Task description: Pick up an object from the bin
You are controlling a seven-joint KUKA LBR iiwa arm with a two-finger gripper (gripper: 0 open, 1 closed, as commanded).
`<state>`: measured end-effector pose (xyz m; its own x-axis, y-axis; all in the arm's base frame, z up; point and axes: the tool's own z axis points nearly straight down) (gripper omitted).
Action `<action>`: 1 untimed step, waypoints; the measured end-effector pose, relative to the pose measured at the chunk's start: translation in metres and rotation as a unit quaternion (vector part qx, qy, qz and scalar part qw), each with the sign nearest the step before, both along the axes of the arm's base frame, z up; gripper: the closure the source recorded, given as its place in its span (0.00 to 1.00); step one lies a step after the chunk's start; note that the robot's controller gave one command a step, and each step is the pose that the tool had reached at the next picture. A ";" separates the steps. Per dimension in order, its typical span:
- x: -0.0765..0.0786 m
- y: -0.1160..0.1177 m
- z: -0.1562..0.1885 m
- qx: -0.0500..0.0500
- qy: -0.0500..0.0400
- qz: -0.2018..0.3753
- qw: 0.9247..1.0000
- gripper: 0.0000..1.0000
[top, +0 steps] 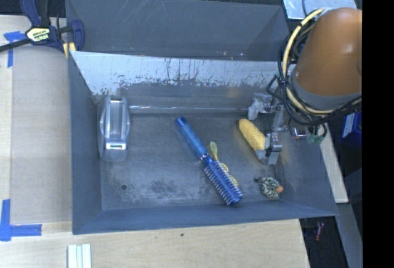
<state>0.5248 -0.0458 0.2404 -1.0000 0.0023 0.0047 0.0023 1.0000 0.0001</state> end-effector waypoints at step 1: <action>0.002 0.000 0.004 0.000 -0.004 0.001 1.000 0.00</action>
Offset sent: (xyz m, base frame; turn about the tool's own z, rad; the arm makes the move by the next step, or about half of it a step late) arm 0.0229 0.0548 -0.0804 0.1574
